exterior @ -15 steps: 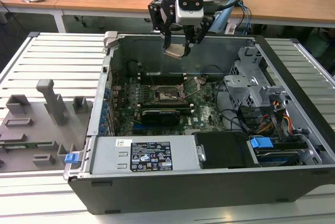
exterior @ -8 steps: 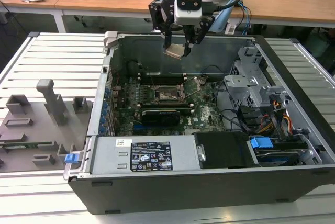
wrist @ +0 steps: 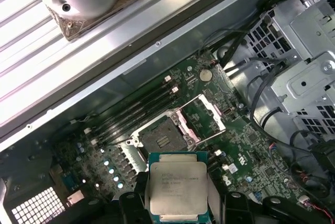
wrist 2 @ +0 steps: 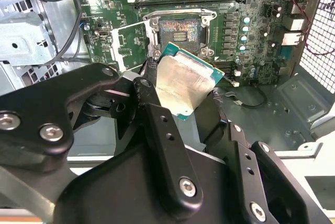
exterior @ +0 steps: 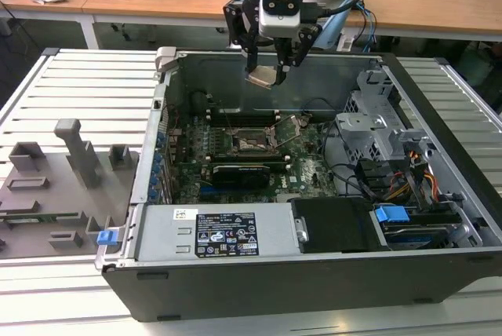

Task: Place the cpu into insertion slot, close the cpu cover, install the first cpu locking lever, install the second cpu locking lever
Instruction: 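Place the cpu into insertion slot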

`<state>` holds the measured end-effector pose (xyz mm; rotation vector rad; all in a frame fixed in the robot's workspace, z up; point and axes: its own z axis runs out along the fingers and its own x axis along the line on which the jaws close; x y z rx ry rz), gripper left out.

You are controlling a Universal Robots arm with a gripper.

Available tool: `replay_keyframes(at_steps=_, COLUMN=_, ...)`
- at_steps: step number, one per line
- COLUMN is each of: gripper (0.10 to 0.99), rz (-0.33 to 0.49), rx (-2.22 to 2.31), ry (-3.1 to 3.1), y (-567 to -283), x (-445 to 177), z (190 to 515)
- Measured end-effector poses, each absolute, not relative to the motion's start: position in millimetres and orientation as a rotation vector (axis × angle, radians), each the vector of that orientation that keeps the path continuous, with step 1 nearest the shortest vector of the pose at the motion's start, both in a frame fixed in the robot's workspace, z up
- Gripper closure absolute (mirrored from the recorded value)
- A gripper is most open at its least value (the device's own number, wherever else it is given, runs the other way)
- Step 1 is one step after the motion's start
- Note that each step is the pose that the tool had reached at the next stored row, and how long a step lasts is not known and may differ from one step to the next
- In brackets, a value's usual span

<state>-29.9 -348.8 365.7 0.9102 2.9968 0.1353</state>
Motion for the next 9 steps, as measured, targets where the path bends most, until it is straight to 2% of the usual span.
replay_keyframes(at_steps=9, gripper=0.557, rz=0.135, rx=0.96, ry=2.98, y=-348.7, x=-29.9, z=365.7)
